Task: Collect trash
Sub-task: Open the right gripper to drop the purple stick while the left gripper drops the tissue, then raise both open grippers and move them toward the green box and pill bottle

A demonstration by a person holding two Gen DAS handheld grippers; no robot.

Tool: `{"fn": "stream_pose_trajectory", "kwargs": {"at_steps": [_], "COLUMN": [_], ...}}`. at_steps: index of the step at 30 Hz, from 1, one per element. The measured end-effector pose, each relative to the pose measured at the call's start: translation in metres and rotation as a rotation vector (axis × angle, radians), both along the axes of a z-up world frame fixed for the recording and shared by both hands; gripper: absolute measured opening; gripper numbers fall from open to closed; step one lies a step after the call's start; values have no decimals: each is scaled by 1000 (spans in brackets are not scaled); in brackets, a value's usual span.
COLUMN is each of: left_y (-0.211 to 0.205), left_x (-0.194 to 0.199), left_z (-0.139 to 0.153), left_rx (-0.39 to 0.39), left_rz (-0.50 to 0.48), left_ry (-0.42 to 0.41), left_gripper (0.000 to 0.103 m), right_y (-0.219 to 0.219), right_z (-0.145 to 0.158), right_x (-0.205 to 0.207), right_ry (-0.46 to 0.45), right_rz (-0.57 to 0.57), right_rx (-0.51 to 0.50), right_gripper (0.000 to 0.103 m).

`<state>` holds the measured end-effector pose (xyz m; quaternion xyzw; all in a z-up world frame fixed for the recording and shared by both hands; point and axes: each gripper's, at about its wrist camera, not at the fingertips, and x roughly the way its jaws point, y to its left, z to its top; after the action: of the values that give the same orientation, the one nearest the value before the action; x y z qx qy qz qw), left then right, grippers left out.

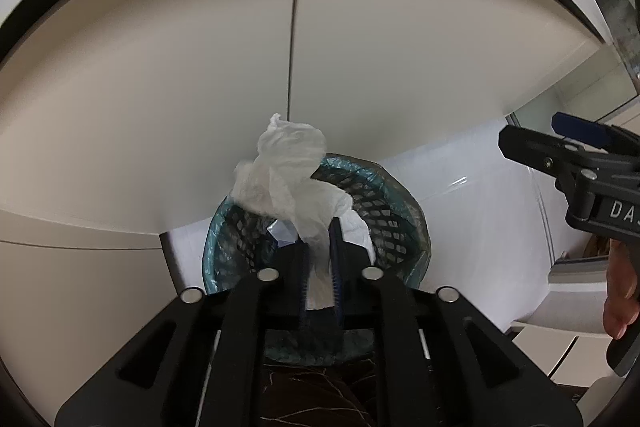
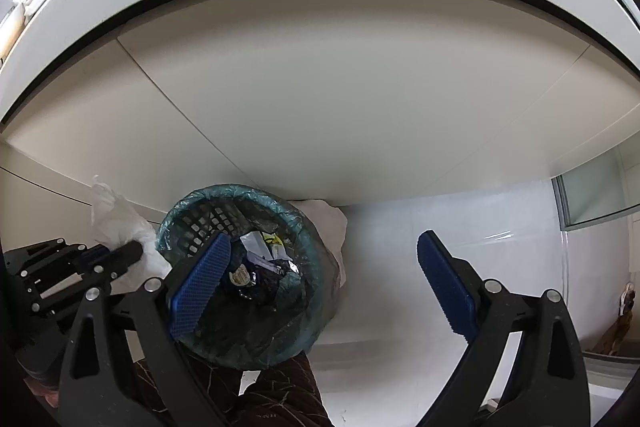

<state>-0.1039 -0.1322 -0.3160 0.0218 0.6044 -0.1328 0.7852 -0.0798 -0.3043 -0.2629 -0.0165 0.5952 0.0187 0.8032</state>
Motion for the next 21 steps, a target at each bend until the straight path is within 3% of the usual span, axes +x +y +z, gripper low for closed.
{"fn": "stream_pose_trajectory", "kwargs": {"at_steps": [2, 10, 14, 16, 21], "left_y": [2, 11, 15, 19, 25], "left_x": [1, 4, 3, 3, 4], "left_z": [-2, 1, 1, 1, 17], "left_rx": [5, -1, -10, -9, -10], "left_rz": [-7, 34, 61, 73, 111], "left_ry": [-1, -26, -35, -38, -71], "left_gripper": [17, 52, 63, 75, 92], "right_y": [1, 7, 10, 11, 11], "right_z": [2, 8, 5, 4, 8], "right_x": [-1, -1, -2, -3, -3], "right_ry": [-1, -16, -14, -11, -28], "right_rz": [1, 21, 26, 30, 32], "right_rx": [1, -1, 3, 0, 1], "right_gripper": [91, 91, 91, 91, 91]}}
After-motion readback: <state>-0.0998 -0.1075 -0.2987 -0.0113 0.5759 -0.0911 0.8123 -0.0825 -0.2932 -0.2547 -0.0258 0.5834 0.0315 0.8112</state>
